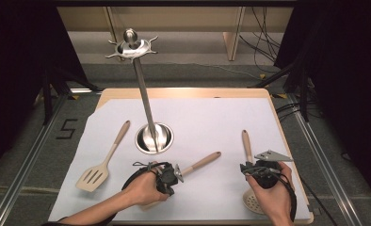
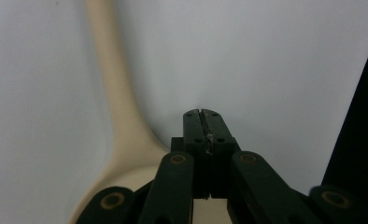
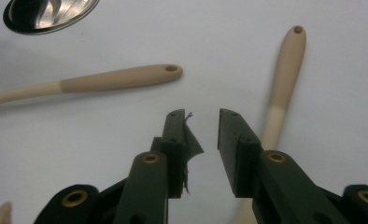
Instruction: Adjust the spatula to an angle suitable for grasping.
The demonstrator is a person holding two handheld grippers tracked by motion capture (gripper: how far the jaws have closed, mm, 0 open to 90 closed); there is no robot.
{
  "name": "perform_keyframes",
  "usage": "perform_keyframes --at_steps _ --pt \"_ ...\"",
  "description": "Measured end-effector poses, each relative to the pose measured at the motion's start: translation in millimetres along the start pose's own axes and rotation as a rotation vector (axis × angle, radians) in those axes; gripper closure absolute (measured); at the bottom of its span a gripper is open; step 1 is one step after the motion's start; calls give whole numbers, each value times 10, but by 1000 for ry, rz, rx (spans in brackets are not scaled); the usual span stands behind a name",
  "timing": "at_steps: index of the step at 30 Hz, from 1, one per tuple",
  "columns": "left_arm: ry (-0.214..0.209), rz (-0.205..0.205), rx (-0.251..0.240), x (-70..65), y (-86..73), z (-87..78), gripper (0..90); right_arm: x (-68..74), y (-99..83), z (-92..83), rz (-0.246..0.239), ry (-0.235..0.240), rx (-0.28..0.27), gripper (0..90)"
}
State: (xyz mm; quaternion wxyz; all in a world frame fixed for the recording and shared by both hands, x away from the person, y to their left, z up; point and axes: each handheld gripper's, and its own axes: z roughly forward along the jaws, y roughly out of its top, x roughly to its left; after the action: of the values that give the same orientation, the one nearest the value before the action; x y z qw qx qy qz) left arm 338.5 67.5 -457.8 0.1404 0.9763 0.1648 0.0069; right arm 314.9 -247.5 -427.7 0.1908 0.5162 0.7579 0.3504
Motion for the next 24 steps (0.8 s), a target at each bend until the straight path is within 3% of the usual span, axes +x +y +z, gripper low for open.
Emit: perform_keyframes --at_steps 1,3,4,6,7,10,11,12,13,14,15,16,17,18,19,20,24 --pt "-11 -21 -3 -5 -4 -18 840 12 6 -3 22 3 6 721" --pt "25 -4 -14 12 21 -76 786 47 10 2 50 1 16 719" --pt "41 -2 -29 23 40 -110 771 28 6 10 8 -5 8 719" --pt "42 -40 -73 54 90 -177 716 58 12 10 37 4 12 717" --pt "55 -63 -97 65 117 -193 673 38 17 9 13 6 10 716" --pt "114 -32 -81 144 207 -172 577 33 17 16 13 7 14 707" --pt "110 -43 -81 161 235 -144 562 25 15 22 5 6 9 704" --pt "92 -97 -85 146 254 -105 536 23 12 21 5 8 9 704" --pt "83 -98 -77 163 277 -73 519 22 10 18 5 7 9 704" --pt "76 -103 -67 178 297 -37 513 20 9 14 3 5 7 703" --pt "87 -75 -57 219 318 -1 511 34 9 1 15 0 13 703" --pt "89 -72 -45 246 335 33 511 14 9 8 8 11 5 703" --pt "83 -91 -34 253 348 63 514 23 8 1 29 -1 9 703" --pt "82 -99 -25 264 361 85 523 16 12 -11 16 -18 14 703" --pt "81 -107 -18 271 370 103 535 34 1 8 48 1 -2 703" --pt "78 -118 -13 274 380 113 554 38 3 0 55 6 16 702" --pt "72 -114 5 280 411 127 606 24 0 -3 38 2 28 700"
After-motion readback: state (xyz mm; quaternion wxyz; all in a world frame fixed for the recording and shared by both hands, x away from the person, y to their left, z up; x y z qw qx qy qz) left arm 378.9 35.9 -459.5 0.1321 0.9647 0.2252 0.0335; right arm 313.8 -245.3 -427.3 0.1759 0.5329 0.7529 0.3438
